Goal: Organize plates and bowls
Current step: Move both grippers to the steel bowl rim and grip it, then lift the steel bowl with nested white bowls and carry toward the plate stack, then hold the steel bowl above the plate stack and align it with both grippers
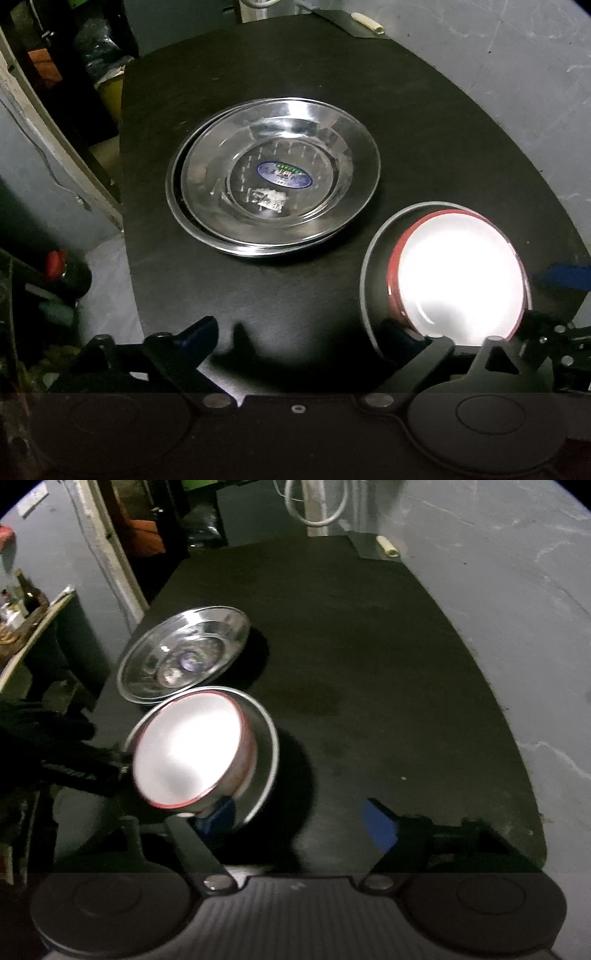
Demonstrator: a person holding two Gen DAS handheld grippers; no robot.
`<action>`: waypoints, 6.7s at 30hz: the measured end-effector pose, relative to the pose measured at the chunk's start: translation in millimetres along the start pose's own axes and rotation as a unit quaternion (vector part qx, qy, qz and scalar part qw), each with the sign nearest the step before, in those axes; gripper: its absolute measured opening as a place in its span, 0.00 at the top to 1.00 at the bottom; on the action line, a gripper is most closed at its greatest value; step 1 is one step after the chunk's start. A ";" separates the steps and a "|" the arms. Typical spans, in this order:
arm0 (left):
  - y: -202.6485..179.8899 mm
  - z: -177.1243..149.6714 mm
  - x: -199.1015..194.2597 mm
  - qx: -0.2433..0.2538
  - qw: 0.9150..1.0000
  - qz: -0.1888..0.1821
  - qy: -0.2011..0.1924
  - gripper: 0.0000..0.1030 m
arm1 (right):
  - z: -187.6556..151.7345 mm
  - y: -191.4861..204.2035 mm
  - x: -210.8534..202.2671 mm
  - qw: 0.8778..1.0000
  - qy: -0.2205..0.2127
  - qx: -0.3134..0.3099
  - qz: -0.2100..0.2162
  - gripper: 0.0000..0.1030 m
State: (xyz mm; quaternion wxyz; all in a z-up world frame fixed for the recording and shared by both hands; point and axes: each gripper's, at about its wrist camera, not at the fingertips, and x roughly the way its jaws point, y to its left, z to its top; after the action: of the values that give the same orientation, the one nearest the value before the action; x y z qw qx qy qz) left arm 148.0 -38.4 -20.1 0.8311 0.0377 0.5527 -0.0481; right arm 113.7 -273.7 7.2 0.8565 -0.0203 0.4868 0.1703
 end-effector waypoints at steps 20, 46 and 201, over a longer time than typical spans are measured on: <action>-19.7 -3.4 -7.3 0.037 0.996 -0.080 -0.015 0.86 | 3.6 0.1 6.9 0.997 0.008 0.005 0.074 0.69; -17.4 -4.0 -7.0 0.025 0.996 -0.087 -0.019 0.86 | -1.3 1.4 9.6 0.996 0.006 0.001 0.087 0.68; 107.5 101.5 16.8 0.008 0.993 -0.111 -0.032 0.87 | 123.6 75.2 81.7 0.997 -0.020 0.036 0.058 0.69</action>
State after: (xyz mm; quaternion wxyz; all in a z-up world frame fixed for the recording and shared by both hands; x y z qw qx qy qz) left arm 260.4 55.9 4.6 0.8378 -0.0187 0.5260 -0.1452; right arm 230.7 -155.9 13.4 0.8548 0.0420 0.4761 0.2021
